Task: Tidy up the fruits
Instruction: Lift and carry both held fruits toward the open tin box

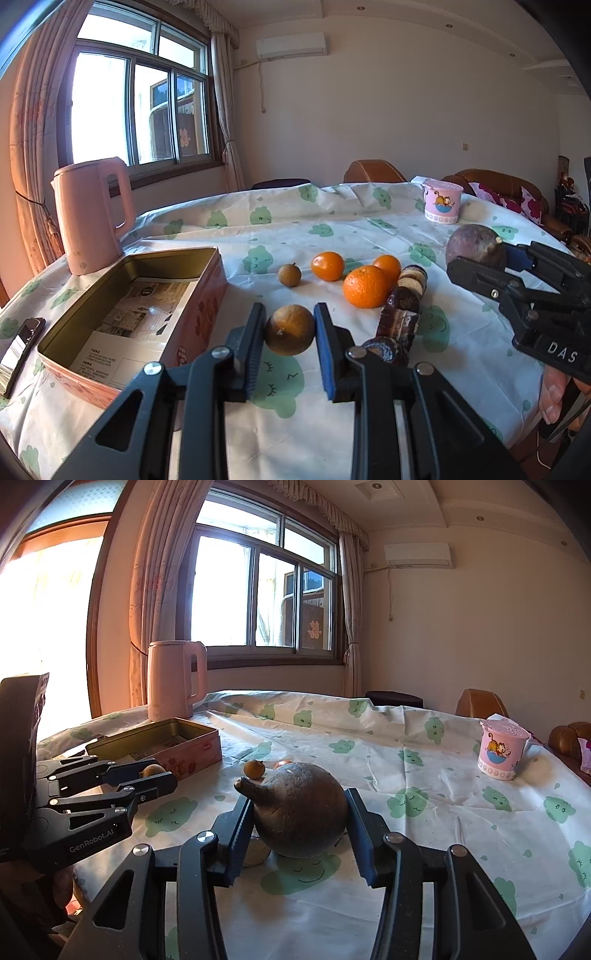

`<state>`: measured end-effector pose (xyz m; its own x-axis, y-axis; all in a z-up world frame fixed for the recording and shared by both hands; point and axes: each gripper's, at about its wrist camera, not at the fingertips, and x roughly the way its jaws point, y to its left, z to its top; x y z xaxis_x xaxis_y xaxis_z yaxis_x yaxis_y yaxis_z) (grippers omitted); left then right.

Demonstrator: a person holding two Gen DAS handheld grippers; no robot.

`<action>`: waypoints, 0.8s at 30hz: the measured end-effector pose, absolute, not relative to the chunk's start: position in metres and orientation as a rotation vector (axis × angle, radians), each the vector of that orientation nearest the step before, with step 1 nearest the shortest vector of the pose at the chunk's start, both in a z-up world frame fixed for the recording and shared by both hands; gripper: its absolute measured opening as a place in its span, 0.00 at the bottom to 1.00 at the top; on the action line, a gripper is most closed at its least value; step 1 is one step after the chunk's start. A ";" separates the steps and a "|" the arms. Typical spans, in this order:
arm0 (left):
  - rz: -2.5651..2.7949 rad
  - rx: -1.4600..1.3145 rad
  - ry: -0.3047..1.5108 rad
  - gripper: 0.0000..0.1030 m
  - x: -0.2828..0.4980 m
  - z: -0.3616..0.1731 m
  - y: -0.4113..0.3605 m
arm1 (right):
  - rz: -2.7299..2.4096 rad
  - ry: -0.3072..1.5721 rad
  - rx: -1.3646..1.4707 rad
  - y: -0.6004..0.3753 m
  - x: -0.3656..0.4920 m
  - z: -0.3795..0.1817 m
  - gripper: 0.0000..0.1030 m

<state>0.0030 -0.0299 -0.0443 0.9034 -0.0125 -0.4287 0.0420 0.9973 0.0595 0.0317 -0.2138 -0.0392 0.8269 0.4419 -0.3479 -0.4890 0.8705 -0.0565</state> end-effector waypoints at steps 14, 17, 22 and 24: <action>0.014 0.049 0.441 0.27 0.000 -0.034 -0.011 | 0.517 0.344 -0.178 -0.201 0.032 -0.025 0.48; 0.025 0.039 0.448 0.27 0.001 -0.034 -0.004 | 0.542 0.345 -0.192 -0.192 0.032 -0.021 0.48; 0.039 0.027 0.453 0.27 0.002 -0.031 0.007 | 0.579 0.356 -0.206 -0.175 0.038 -0.014 0.48; 0.046 0.027 0.459 0.27 0.003 -0.031 0.012 | 0.594 0.355 -0.214 -0.168 0.040 -0.010 0.48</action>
